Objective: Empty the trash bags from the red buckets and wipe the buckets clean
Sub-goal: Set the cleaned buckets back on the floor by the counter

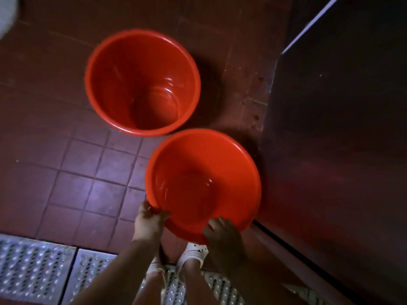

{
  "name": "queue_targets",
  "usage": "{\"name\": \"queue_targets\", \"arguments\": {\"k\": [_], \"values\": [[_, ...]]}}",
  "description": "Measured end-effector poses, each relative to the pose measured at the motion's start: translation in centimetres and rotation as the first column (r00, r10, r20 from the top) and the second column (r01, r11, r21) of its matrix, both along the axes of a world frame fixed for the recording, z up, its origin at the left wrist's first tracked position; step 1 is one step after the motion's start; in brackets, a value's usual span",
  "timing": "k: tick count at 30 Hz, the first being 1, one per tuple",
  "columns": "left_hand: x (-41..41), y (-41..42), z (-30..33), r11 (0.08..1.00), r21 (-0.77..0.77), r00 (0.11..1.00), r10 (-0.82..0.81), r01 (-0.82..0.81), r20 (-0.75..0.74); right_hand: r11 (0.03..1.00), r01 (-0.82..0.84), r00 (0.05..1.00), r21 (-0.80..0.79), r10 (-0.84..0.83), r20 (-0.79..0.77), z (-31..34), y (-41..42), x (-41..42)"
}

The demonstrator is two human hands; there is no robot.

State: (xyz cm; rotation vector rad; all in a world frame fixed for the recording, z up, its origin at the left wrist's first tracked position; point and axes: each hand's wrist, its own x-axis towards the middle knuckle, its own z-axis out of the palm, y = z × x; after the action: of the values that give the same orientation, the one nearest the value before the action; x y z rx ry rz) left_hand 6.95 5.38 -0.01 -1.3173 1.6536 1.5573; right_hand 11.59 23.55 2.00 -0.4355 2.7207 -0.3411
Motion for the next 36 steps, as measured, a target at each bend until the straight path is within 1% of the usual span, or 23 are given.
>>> {"name": "queue_targets", "arguments": {"k": [3,5,9,14,16,18,21,23,26,28,29,32,33,36], "values": [[1.0,0.7,-3.2,0.997,0.077,0.996,0.038,-0.032,-0.076,1.0,-0.019,0.992,-0.016,0.021,0.121,-3.5,1.1,0.9],[1.4,1.2,-4.6,0.993,0.112,0.994,0.034,-0.022,-0.106,0.999,-0.034,0.982,0.002,0.034,0.185,-5.2,1.7,1.4],[1.6,2.4,-6.3,0.983,0.185,0.987,0.013,0.018,-0.162,1.0,-0.015,0.977,-0.013,0.017,0.214,-7.6,2.5,2.0],[1.3,2.9,-6.8,0.963,0.261,0.99,-0.037,0.072,-0.135,1.0,0.013,0.965,0.017,-0.017,0.261,-8.7,3.0,2.3],[1.2,2.7,-6.8,0.961,0.253,0.989,-0.081,0.11,-0.12,0.999,0.016,0.958,0.034,-0.025,0.286,-8.5,3.1,2.1],[1.0,2.5,-6.6,0.964,0.211,0.985,-0.148,0.163,-0.083,0.998,0.003,0.943,0.064,-0.024,0.332,-8.1,3.2,1.9],[0.0,1.9,-5.1,0.94,0.097,0.945,-0.328,0.326,0.006,0.998,0.03,0.92,0.049,-0.047,0.389,-6.3,3.2,0.8],[-1.4,1.1,-2.7,0.901,0.008,0.9,-0.435,0.435,0.04,0.997,0.055,0.931,0.047,-0.068,0.359,-4.2,2.9,-0.5],[-4.1,-0.6,1.8,0.802,-0.149,0.811,-0.585,0.579,0.002,0.997,0.072,0.954,0.037,-0.08,0.29,-0.3,1.9,-4.3],[-6.3,-1.9,4.2,0.758,-0.244,0.774,-0.632,0.605,-0.04,0.998,0.06,0.964,0.017,-0.062,0.259,1.6,1.1,-7.2],[-7.6,-2.6,5.1,0.752,-0.268,0.768,-0.637,0.603,-0.06,0.998,0.063,0.968,0.007,-0.063,0.243,2.4,0.6,-8.7],[-11.6,-4.5,6.4,0.735,-0.337,0.755,-0.649,0.588,-0.098,0.993,0.1,0.99,-0.062,-0.093,0.107,4.0,-1.8,-14.3],[-12.8,-5.1,6.4,0.714,-0.374,0.744,-0.663,0.591,-0.089,0.993,0.096,0.993,-0.069,-0.091,0.071,4.0,-2.8,-16.2],[-15.8,-7.0,4.9,0.618,-0.469,0.699,-0.715,0.631,-0.002,0.995,0.065,0.997,-0.07,-0.061,0.052,2.4,-6.0,-21.5]]}}
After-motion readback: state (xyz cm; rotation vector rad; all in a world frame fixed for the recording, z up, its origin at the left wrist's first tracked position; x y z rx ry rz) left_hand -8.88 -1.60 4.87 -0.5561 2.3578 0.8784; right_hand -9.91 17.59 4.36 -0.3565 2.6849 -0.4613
